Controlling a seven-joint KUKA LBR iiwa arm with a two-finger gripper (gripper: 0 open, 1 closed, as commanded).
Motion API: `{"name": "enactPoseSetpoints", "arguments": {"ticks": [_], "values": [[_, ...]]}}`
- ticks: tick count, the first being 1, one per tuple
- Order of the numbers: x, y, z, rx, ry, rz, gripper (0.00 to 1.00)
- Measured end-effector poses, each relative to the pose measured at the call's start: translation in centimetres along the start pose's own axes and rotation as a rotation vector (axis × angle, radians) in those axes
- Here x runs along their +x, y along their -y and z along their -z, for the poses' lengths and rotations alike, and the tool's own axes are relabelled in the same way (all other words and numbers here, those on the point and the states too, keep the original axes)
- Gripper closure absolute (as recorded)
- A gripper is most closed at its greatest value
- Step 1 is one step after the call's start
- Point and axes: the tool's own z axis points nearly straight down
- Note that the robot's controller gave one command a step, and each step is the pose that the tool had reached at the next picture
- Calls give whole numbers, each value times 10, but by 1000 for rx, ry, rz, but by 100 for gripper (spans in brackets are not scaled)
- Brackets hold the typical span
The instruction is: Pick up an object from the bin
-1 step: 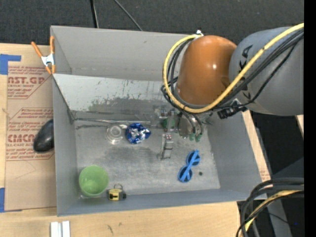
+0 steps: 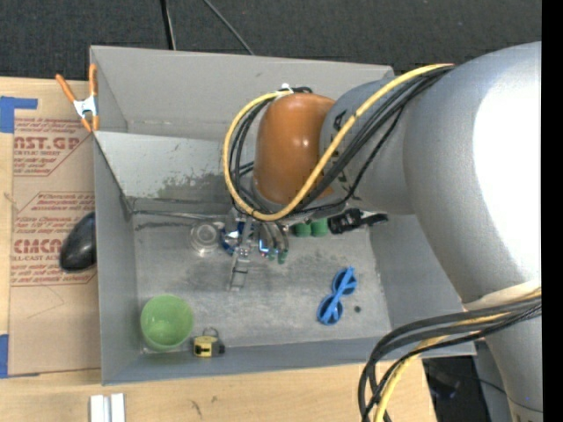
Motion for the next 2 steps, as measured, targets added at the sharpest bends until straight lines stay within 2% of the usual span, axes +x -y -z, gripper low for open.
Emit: {"name": "enactPoseSetpoints", "arguments": {"ticks": [1, 2], "values": [[-23, 16, -37, -3, 18, 90, 0], [-24, 16, -34, -4, 20, 90, 100]]}}
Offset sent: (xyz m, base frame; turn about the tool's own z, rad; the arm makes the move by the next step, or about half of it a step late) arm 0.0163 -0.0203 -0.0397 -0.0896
